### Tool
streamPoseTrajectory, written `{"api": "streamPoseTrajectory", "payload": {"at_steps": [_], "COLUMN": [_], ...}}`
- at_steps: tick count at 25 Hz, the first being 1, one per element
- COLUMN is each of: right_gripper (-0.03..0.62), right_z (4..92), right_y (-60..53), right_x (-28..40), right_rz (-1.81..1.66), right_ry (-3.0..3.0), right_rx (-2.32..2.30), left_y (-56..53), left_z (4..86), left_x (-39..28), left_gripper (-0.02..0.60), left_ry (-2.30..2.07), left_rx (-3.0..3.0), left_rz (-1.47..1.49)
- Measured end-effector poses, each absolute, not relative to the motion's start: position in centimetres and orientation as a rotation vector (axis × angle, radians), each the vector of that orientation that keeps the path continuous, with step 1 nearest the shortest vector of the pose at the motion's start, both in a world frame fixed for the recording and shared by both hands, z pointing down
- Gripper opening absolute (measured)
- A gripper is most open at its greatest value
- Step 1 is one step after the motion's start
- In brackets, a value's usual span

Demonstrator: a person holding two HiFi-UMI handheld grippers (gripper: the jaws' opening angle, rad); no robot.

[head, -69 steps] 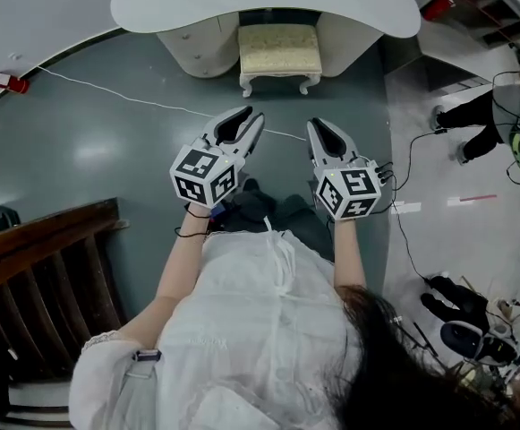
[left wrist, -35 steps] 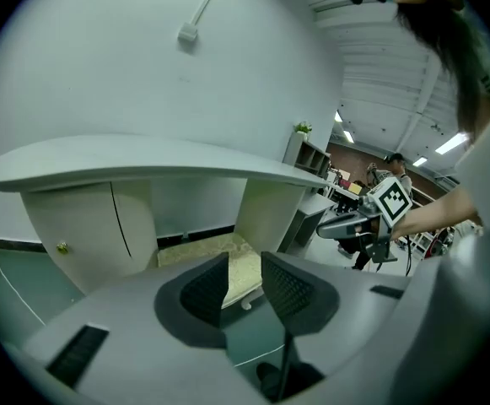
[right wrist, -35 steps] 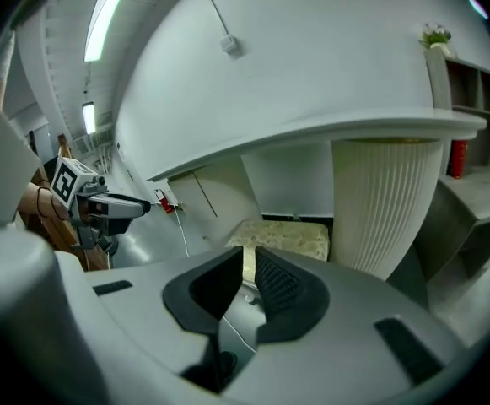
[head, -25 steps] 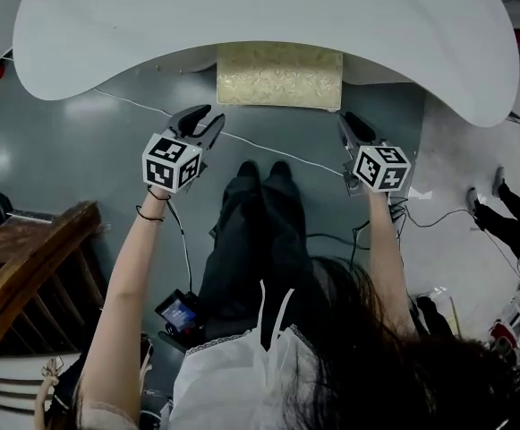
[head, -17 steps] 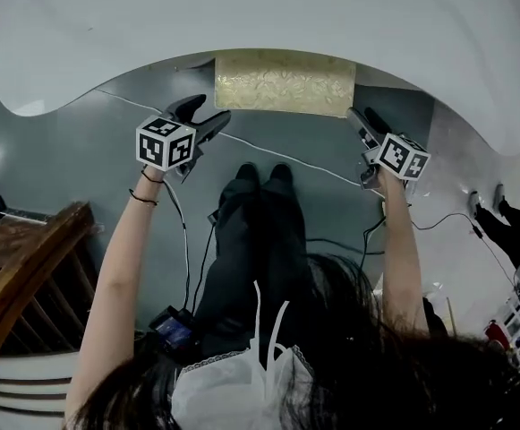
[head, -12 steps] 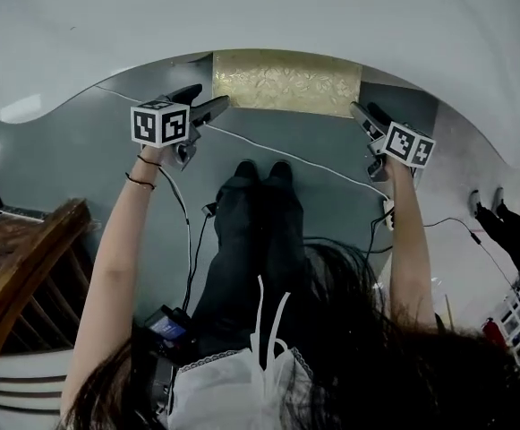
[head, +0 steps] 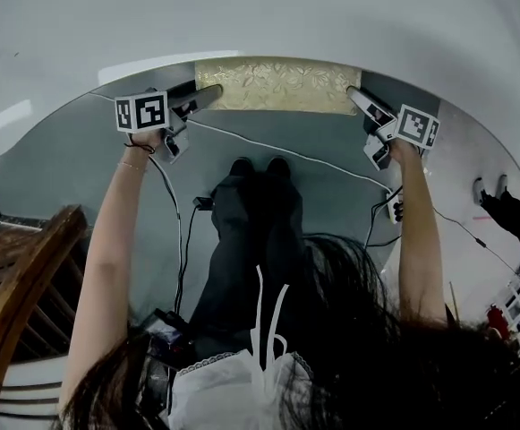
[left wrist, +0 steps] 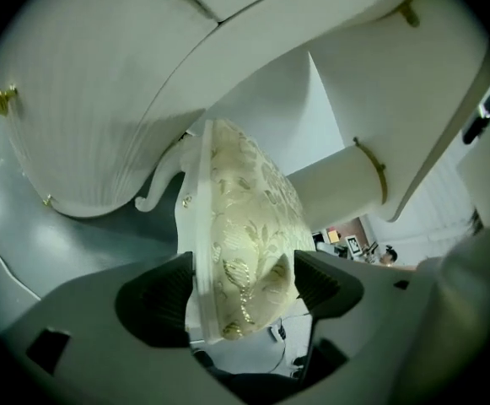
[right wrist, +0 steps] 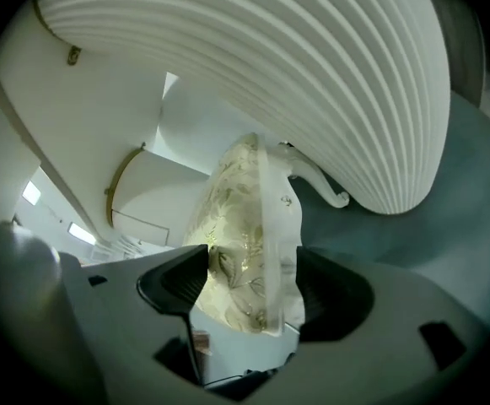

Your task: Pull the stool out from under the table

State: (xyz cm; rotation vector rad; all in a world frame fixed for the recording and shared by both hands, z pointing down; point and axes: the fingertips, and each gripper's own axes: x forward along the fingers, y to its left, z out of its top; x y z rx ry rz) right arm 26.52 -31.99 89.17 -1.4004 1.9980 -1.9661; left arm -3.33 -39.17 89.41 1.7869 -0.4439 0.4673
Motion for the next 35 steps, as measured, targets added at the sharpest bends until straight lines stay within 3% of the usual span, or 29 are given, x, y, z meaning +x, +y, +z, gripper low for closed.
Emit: {"api": "streamPoseTrajectory", "payload": {"at_steps": [4,19,35], "right_gripper": [0.301,0.295,0.293], "right_z": [88.1,89.0,88.5], "right_y": [-33.1,-31.8,-16.0], "right_x": [25.1,25.5,19.6], "right_rz": [-1.906,-1.987,-2.114], "right_ry": [1.949,1.938,1.872], "right_rx": [-1.246,-1.411,-1.449], "left_y": [-39.6,-39.3,-23.9], "left_z": [88.9,89.9,89.7], "left_x": [-3.2,-2.8,-8.6], "left_gripper": [0.362,0.362,0.362], "left_ry": [-0.441,-0.538,-0.465], "left_rx": [1.762,1.759,1.683], "left_rz": [0.394,0.507,0.625]}}
